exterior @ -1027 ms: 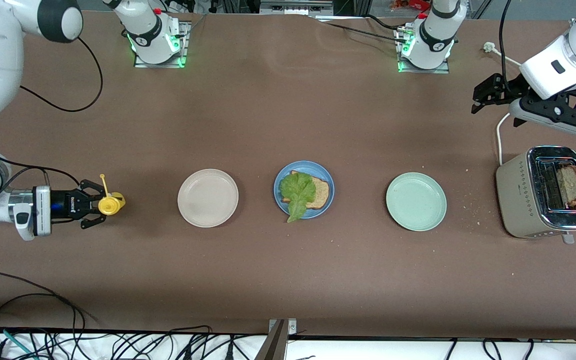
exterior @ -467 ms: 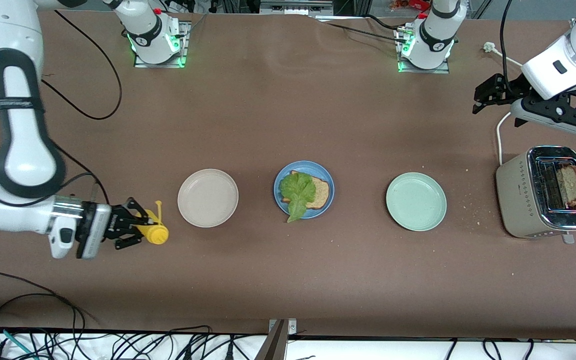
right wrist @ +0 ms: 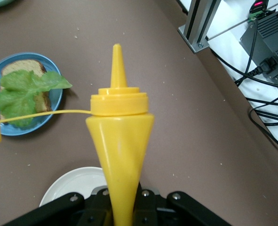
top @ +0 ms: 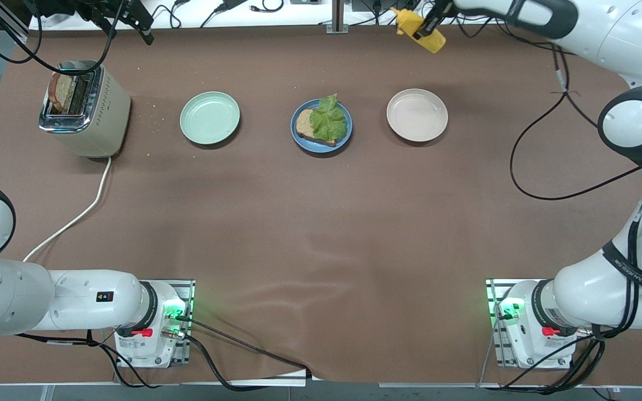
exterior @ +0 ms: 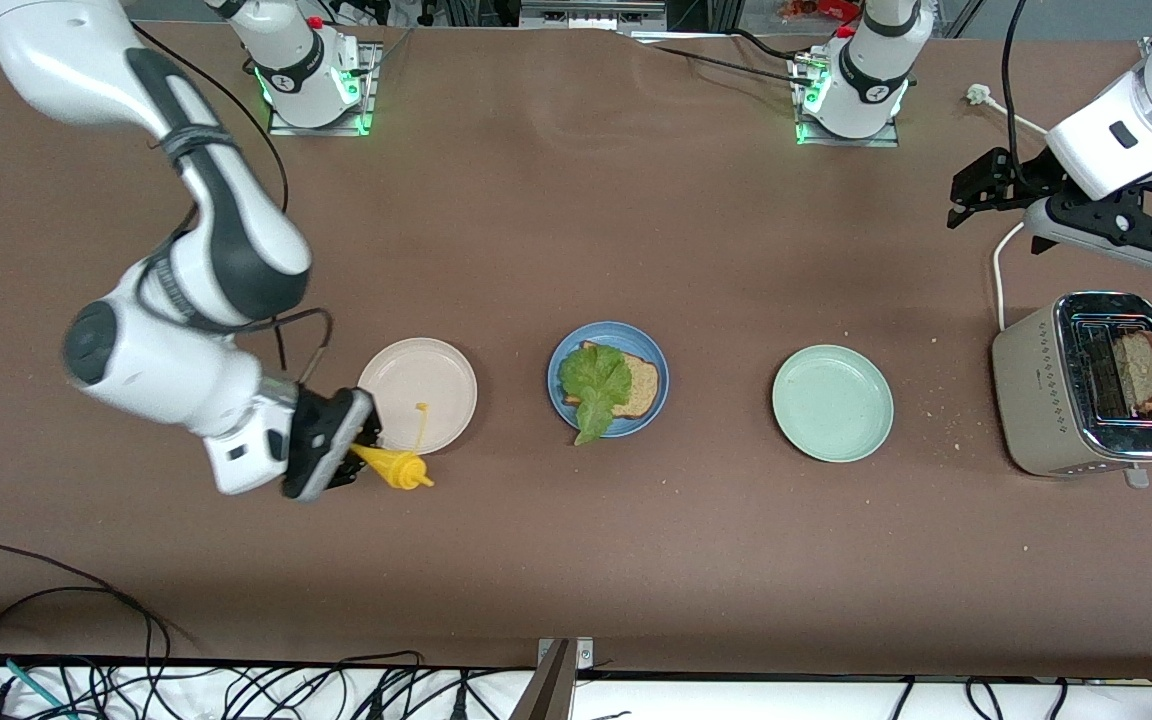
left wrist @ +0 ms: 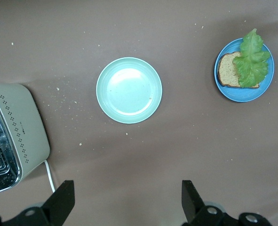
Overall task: Make sandwich in blue plate with both arms
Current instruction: 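Tilt the mustard bottle over the lettuce with the right gripper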
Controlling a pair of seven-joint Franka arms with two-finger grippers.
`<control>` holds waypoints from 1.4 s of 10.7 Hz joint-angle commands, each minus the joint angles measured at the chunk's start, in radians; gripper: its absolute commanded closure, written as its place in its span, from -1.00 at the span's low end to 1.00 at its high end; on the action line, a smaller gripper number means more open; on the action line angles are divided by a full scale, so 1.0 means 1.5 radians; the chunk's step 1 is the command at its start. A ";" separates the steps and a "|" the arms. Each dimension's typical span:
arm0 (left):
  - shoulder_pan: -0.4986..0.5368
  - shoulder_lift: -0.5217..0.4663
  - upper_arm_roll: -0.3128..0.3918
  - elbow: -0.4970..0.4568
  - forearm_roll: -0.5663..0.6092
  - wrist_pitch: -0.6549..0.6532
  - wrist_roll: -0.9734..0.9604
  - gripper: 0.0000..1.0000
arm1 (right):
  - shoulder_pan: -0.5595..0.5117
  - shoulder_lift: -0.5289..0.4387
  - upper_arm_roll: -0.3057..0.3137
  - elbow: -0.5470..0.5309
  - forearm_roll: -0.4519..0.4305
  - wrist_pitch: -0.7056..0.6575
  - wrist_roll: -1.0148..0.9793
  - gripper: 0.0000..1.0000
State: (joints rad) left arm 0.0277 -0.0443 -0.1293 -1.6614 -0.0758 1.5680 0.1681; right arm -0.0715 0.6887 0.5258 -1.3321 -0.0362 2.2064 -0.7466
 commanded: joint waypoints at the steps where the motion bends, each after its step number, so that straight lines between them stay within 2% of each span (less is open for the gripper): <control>1: 0.004 0.008 -0.001 0.020 -0.001 -0.016 0.002 -1.00 | -0.007 -0.014 0.093 -0.064 -0.253 0.020 0.227 1.00; 3: 0.004 0.008 -0.001 0.020 -0.001 -0.016 0.002 -1.00 | 0.008 -0.009 0.131 -0.106 -0.417 0.015 0.353 1.00; 4: 0.005 0.008 -0.001 0.020 -0.001 -0.016 0.002 -1.00 | 0.014 -0.006 0.147 -0.132 -0.473 0.012 0.399 1.00; 8: 0.005 0.008 0.001 0.019 -0.001 -0.016 0.002 -1.00 | 0.062 0.022 0.186 -0.207 -0.644 0.011 0.479 1.00; 10: 0.006 0.008 0.001 0.019 -0.001 -0.016 0.001 -1.00 | 0.067 0.031 0.193 -0.248 -0.712 -0.001 0.487 1.00; 13: 0.008 0.008 0.002 0.019 -0.001 -0.016 0.000 -1.00 | 0.078 0.061 0.223 -0.258 -0.796 -0.095 0.487 1.00; 15: 0.015 0.008 0.002 0.019 -0.001 -0.016 0.000 -1.00 | 0.078 0.064 0.229 -0.257 -0.805 -0.110 0.487 1.00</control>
State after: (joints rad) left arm 0.0331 -0.0425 -0.1217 -1.6591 -0.0758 1.5664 0.1681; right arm 0.0526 0.7808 0.8388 -1.7169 -1.2041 2.0830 -0.0280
